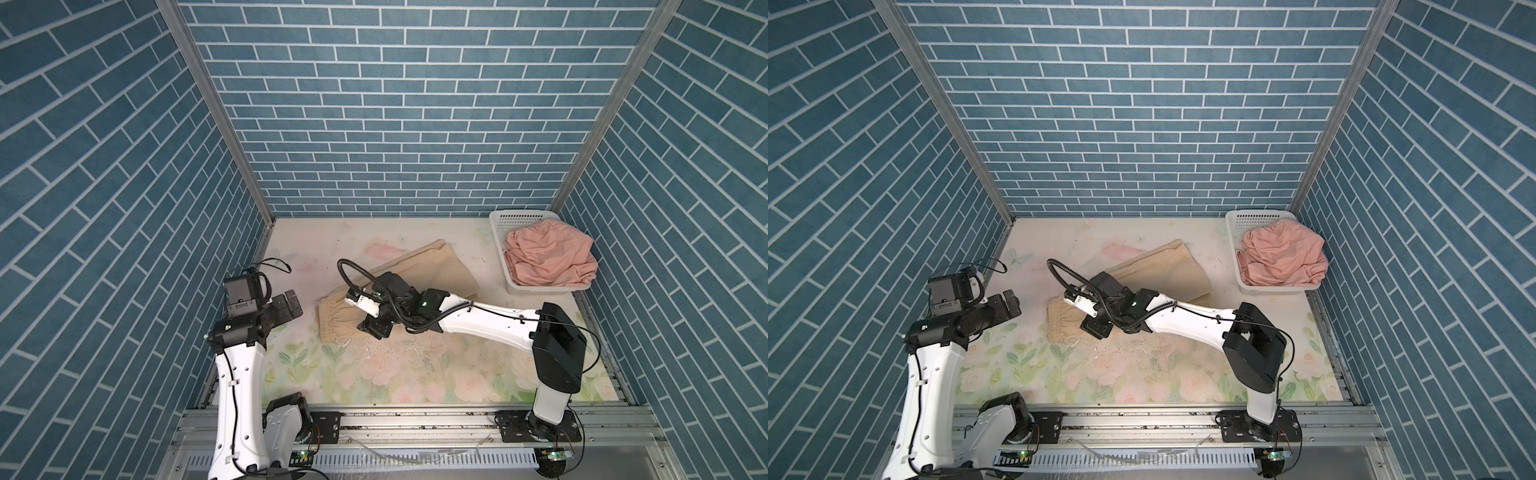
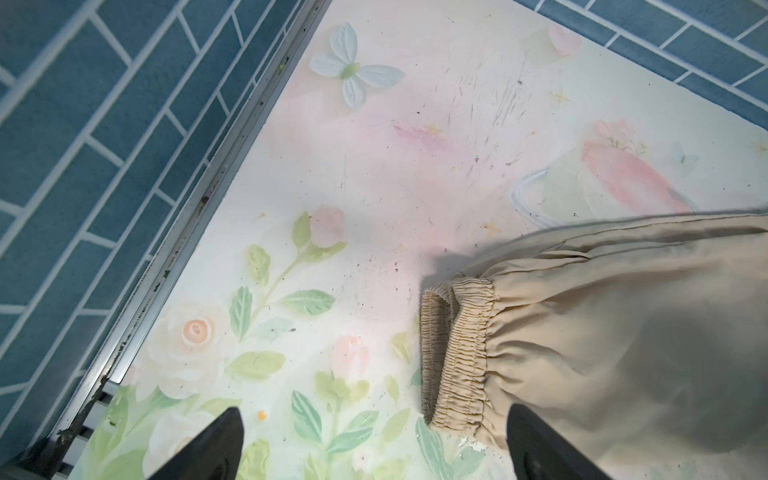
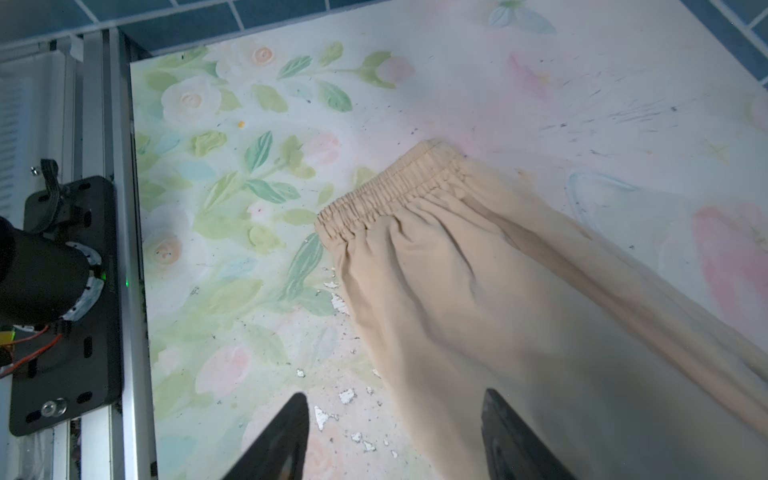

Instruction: Fold and stack the shorts

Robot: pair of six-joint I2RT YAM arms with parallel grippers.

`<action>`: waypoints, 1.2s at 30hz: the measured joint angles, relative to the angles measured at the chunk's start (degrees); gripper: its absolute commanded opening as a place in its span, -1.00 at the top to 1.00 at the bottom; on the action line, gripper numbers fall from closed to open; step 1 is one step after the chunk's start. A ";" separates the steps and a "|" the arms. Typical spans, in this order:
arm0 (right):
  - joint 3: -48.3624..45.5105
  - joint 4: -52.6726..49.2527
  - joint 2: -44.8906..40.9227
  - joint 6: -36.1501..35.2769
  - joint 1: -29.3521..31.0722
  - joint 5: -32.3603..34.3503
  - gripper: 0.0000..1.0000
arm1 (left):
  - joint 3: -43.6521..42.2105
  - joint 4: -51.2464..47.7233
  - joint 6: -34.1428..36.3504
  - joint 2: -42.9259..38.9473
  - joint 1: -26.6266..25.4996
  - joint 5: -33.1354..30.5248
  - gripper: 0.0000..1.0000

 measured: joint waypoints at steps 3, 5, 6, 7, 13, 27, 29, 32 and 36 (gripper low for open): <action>0.07 0.61 2.16 -1.88 2.01 1.33 -0.35 | 0.00 0.13 0.20 0.94 1.27 1.18 -0.99; 0.63 1.20 3.98 -3.26 2.91 2.60 -0.35 | 0.00 0.15 0.44 2.25 1.40 2.12 -0.99; 1.46 1.57 5.46 -4.20 3.54 3.74 -0.36 | 0.00 0.17 0.52 3.26 1.42 2.67 -0.99; 2.45 2.21 6.99 -4.98 4.04 5.05 -0.37 | 0.02 0.17 0.61 4.20 1.42 3.19 -0.99; 8.98 5.77 15.47 -10.10 6.47 12.22 -0.40 | 0.90 0.26 -0.11 9.03 4.50 9.88 -0.99; 16.06 5.73 24.61 -21.00 7.15 15.28 -0.43 | 2.29 0.96 -1.33 12.02 11.85 22.95 -0.99; 16.65 5.66 25.31 -21.68 7.15 15.28 -0.42 | 2.40 0.66 -1.33 12.04 11.85 23.10 -0.99; 18.05 5.77 26.71 -22.25 7.13 15.39 -0.39 | 2.84 0.31 -1.33 12.04 11.91 23.06 -0.99; 19.04 6.16 27.63 -22.62 6.69 15.21 -0.22 | 3.04 -0.11 -1.33 12.31 11.98 23.30 -0.99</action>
